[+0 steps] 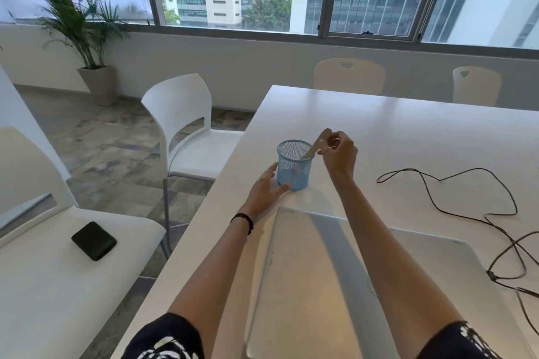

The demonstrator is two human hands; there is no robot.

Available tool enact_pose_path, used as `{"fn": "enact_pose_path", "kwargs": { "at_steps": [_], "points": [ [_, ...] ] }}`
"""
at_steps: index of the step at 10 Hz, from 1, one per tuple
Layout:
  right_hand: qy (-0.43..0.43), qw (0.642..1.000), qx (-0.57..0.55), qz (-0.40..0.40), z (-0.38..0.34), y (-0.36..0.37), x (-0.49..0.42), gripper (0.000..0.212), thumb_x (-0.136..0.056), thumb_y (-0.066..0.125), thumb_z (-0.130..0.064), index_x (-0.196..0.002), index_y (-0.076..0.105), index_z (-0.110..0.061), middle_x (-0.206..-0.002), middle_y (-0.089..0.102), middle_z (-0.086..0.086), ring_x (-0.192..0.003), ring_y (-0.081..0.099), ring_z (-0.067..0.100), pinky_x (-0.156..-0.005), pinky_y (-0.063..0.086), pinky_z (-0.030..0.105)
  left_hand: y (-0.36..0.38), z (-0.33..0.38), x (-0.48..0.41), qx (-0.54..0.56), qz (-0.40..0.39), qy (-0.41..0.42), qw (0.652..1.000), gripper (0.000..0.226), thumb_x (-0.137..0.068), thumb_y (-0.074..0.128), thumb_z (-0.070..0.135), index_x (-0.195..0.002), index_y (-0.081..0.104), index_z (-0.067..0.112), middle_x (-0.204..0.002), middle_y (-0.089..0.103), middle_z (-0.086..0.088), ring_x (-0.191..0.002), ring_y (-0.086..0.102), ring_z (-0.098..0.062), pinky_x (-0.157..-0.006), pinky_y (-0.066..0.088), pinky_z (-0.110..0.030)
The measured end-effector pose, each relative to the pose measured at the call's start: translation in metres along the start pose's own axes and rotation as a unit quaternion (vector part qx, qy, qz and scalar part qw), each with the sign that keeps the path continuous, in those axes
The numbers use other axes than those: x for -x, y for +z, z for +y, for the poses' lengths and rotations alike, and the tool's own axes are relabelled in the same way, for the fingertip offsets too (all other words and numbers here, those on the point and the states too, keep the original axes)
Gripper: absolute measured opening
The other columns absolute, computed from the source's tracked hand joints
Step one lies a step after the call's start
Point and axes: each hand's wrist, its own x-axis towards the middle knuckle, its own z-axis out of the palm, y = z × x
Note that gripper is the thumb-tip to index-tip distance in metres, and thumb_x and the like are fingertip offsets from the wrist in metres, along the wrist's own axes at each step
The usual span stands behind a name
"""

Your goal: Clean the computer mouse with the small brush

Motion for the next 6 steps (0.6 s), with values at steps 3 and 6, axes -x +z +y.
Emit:
{"fn": "enact_pose_path", "kwargs": {
  "at_steps": [3, 6],
  "points": [
    [-0.049, 0.995, 0.086, -0.029, 0.004, 0.014, -0.003, 0.027, -0.094, 0.059, -0.02, -0.087, 0.066, 0.005, -0.089, 0.072, 0.019, -0.083, 0.065, 0.033, -0.074, 0.047, 0.035, 0.005, -0.007, -0.008, 0.019, 0.005, 0.037, 0.999, 0.064, -0.087, 0.066, 0.023, -0.14, 0.032, 0.014, -0.132, 0.057, -0.002, -0.113, 0.056, -0.012, -0.091, 0.04, -0.02],
    [-0.055, 0.99, 0.113, -0.061, 0.021, -0.02, -0.016, 0.028, -0.088, 0.065, -0.01, -0.113, 0.063, 0.002, -0.102, 0.069, 0.02, -0.085, 0.065, 0.033, -0.079, 0.047, 0.032, -0.001, -0.005, -0.004, 0.159, -0.04, 0.025, 0.986, 0.042, -0.095, 0.053, 0.018, -0.136, 0.041, 0.017, -0.136, 0.052, -0.003, -0.125, 0.048, -0.012, -0.105, 0.039, -0.027]
  ]
}}
